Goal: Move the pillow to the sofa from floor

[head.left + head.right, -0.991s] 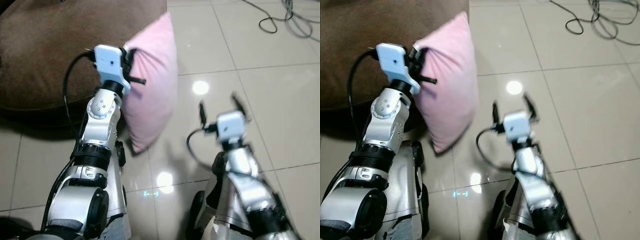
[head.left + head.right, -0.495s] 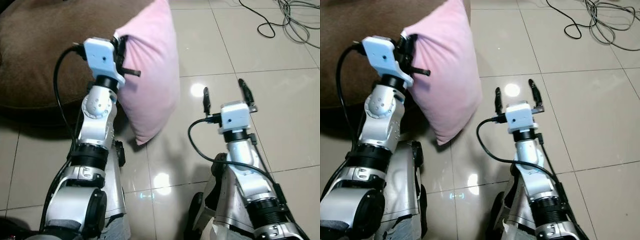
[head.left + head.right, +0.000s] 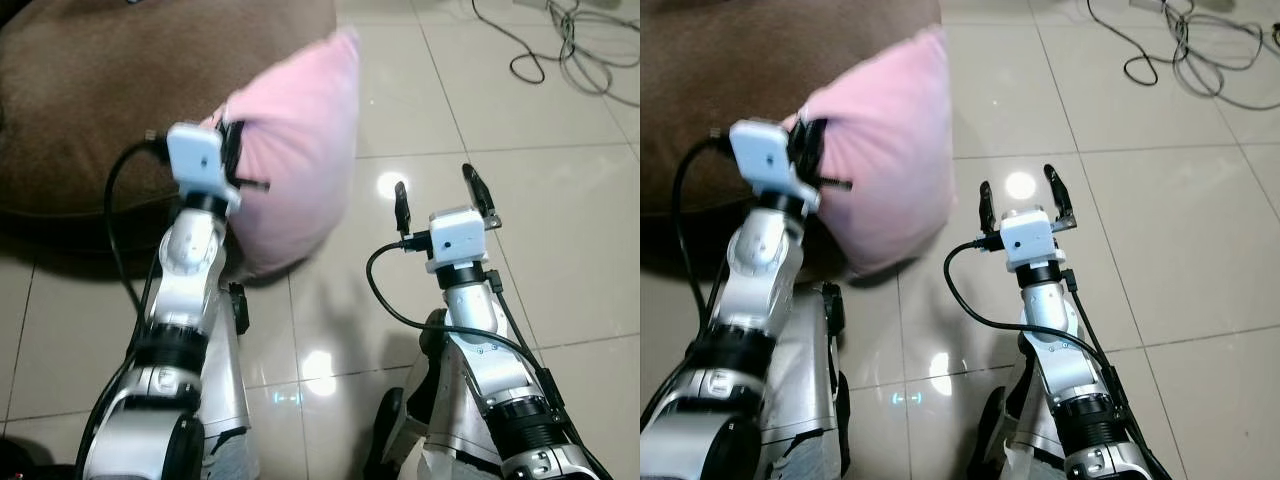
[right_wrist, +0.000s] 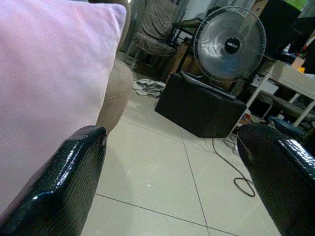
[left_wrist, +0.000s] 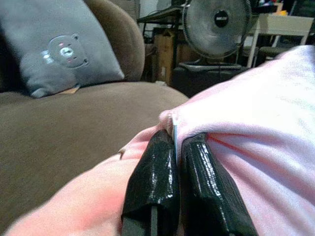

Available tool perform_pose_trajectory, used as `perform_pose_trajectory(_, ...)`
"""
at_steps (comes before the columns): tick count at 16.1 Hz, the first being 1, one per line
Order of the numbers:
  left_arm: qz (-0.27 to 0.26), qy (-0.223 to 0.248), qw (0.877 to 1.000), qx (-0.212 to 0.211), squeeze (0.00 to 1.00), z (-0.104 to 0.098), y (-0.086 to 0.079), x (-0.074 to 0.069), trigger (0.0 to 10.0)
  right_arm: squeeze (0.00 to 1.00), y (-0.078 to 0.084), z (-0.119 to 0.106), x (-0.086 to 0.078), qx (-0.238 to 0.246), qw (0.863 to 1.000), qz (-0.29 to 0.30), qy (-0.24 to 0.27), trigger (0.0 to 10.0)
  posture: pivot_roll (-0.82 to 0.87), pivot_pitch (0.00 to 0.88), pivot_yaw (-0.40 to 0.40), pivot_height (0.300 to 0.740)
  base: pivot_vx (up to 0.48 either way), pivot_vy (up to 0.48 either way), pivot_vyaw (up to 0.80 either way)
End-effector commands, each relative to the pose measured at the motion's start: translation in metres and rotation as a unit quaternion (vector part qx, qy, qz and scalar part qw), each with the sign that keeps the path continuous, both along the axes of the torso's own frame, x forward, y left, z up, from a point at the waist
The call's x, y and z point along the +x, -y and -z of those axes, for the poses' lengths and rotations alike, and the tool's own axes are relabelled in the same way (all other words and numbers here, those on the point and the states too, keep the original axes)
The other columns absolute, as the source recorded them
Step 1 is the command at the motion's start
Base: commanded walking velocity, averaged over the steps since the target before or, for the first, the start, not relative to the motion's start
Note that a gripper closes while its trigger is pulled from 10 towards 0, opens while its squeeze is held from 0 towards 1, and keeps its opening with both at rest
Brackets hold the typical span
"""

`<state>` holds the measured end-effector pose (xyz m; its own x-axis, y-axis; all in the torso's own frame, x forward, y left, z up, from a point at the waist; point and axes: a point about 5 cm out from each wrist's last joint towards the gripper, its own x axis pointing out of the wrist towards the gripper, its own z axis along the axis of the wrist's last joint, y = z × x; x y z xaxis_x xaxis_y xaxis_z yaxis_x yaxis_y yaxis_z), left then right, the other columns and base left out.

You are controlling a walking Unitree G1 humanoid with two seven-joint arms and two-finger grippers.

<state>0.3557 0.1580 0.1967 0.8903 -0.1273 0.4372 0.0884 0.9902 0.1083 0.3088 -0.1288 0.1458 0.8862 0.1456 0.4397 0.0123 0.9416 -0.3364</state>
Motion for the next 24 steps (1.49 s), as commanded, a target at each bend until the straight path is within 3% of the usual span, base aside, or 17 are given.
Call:
perform_pose_trajectory(1, -0.014, 0.007, 1.0, -0.005, 0.0, -0.003, -0.004, -0.003, 0.0, 0.0, 0.002, 0.008, -0.002, -0.005, 1.0, 0.0, -0.019, 10.0, 0.23, 0.276, -0.115, 0.443, 0.244, 0.0, 0.0)
perform_pose_trajectory(7, -0.028, -0.011, 1.0, 0.002, 0.0, 0.004, -0.007, -0.01, 0.0, 0.0, -0.002, 0.011, 0.001, 0.007, 0.999, -0.014, -0.036, 10.0, 0.25, 0.277, -0.128, 0.487, 0.48, 0.0, 0.0)
perform_pose_trajectory(11, -0.038, -0.101, 0.994, -0.031, 0.0, 0.048, -0.011, -0.028, 0.0, 0.0, 0.002, 0.028, -0.007, 0.011, 0.997, -0.02, -0.073, 10.0, 0.25, 0.272, -0.127, 0.526, 0.48, 0.0, 0.0)
perform_pose_trajectory(17, -0.032, -0.125, 0.991, -0.026, 0.0, 0.058, -0.007, -0.035, 0.0, 0.0, -0.002, 0.04, -0.008, 0.003, 0.993, -0.034, -0.109, 10.0, 0.27, 0.262, -0.136, 0.59, 0.48, 0.0, 0.0)
perform_pose_trajectory(19, -0.04, -0.142, 0.989, -0.028, 0.0, 0.064, -0.009, -0.04, 0.0, 0.0, 0.002, 0.04, -0.013, 0.005, 0.994, -0.038, -0.102, 10.0, 0.27, 0.257, -0.137, 0.59, 0.0, 0.0, 0.0)
perform_pose_trajectory(20, -0.034, -0.152, 0.988, -0.018, 0.0, 0.07, -0.009, -0.045, 6.0, 0.0, 0.005, 0.04, -0.018, 0.001, 0.995, -0.04, -0.095, 10.0, 0.27, 0.257, -0.138, 0.59, 0.0, 0.0, 0.0)
perform_pose_trajectory(21, -0.027, -0.16, 0.987, -0.019, 0.0, 0.074, -0.009, -0.05, 10.0, 0.0, 0.008, 0.042, -0.022, -0.001, 0.995, -0.039, -0.094, 10.0, 0.27, 0.255, -0.141, 0.59, 0.0, 0.0, 0.0)
perform_pose_trajectory(24, -0.036, -0.173, 0.984, -0.019, 0.0, 0.084, -0.011, -0.061, 10.0, 0.0, 0.01, 0.049, -0.03, -0.01, 0.993, -0.043, -0.105, 10.0, 0.27, 0.254, -0.144, 0.59, 0.0, 0.0, 0.0)
